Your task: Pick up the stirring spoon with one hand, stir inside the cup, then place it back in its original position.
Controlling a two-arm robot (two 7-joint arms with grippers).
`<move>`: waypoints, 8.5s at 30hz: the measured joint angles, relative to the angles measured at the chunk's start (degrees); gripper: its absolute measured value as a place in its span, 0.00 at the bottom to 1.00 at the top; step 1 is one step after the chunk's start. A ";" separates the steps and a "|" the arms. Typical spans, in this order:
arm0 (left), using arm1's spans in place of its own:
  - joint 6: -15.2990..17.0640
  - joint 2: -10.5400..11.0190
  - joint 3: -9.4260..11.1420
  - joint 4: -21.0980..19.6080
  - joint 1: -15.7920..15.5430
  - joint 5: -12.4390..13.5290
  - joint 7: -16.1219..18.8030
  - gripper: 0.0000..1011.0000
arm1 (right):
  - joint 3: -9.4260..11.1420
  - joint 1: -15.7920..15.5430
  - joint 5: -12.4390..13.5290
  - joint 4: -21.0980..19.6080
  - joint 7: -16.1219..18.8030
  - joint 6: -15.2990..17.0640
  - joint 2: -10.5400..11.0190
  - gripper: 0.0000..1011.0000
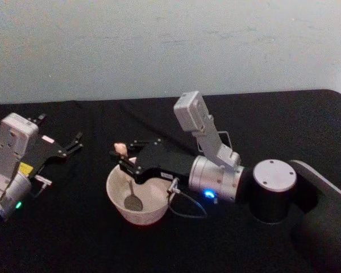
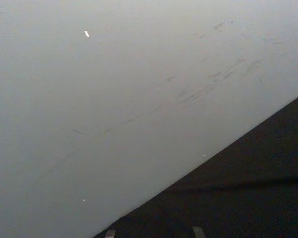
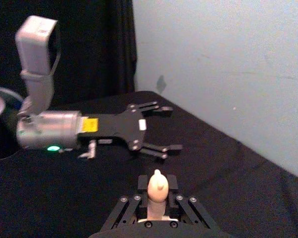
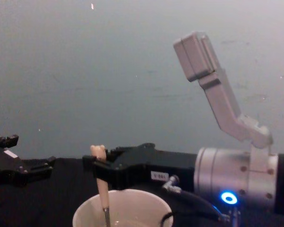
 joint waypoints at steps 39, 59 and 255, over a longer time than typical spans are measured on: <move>0.00 0.00 0.00 0.00 0.00 0.00 0.00 0.99 | 5.00 -5.33 1.48 -8.33 2.98 1.50 7.97 0.21; 0.00 0.00 0.00 0.00 0.00 0.00 0.00 0.99 | 0.79 -3.07 2.76 -6.70 1.89 3.26 4.08 0.21; 0.00 0.00 0.00 0.00 0.00 0.00 0.00 0.99 | 5.54 -3.52 9.34 -10.47 -5.25 8.39 5.39 0.21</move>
